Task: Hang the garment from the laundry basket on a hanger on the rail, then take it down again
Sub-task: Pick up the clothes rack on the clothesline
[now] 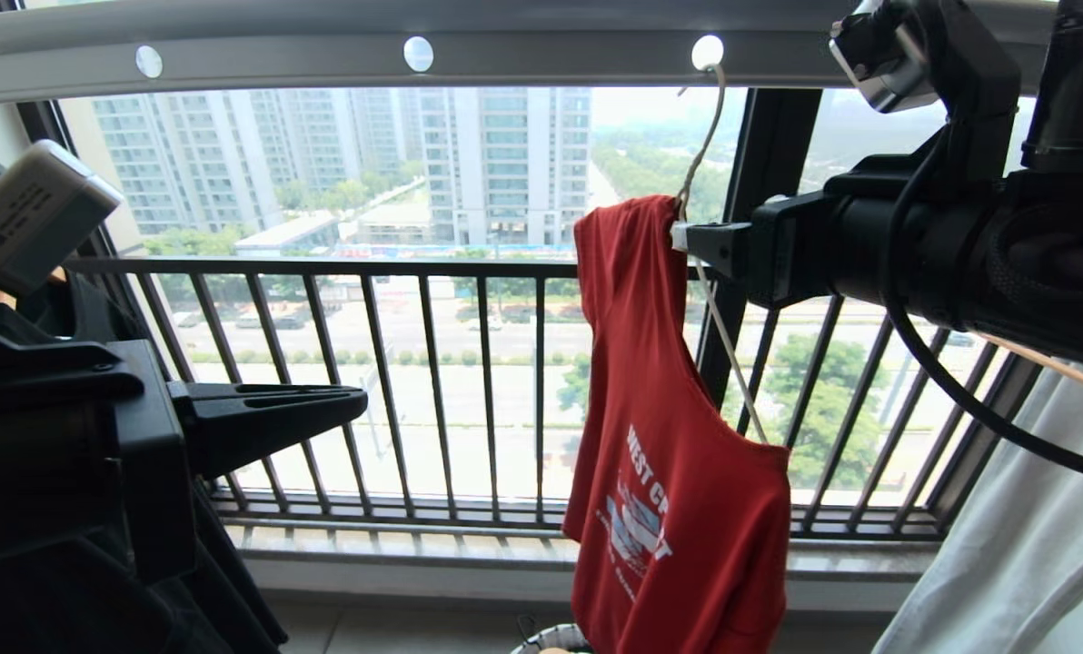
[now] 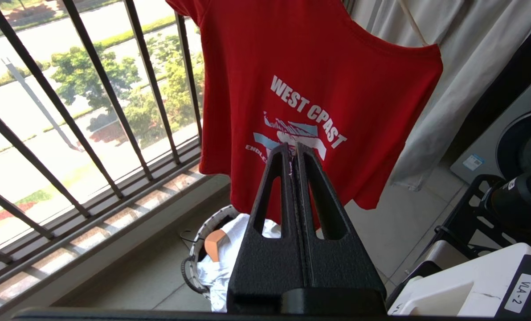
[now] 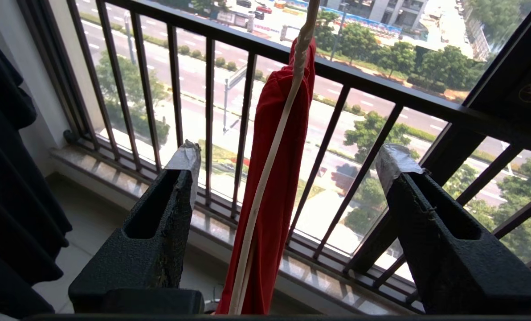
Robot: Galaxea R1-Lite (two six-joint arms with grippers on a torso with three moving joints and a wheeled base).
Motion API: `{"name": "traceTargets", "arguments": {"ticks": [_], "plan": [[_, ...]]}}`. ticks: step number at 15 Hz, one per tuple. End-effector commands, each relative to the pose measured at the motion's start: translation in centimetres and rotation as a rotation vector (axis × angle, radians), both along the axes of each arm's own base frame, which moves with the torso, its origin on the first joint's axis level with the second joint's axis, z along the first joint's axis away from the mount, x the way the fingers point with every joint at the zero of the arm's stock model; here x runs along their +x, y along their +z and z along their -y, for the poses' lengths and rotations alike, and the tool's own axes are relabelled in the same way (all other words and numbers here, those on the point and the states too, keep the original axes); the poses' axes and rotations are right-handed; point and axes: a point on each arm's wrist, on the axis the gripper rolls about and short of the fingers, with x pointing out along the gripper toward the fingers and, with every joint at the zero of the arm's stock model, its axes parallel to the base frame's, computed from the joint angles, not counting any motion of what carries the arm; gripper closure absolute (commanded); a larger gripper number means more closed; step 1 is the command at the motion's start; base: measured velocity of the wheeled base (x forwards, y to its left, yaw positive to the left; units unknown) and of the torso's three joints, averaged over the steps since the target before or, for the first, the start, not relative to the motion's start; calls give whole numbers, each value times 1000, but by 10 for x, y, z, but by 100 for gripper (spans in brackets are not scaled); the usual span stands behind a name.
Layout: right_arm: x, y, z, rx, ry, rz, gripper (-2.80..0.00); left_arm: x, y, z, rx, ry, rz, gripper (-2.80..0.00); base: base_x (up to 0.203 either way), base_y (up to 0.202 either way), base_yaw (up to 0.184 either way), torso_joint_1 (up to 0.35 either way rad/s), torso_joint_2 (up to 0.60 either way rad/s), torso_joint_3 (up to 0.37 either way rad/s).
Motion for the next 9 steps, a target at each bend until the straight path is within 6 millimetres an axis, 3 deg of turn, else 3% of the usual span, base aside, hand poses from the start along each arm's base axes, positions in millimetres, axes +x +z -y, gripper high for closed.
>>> {"name": "traceTargets", "arguments": {"ticks": [1,9], "plan": [[14,1,-7,3,-16,2,-280,0,0,0,-1,-1,-1,0,0,0,0,0,0,0],[45,3,-16,43,-77,55,-280,0,0,0,0,2,-1,0,0,0,0,0,0,0]]}}
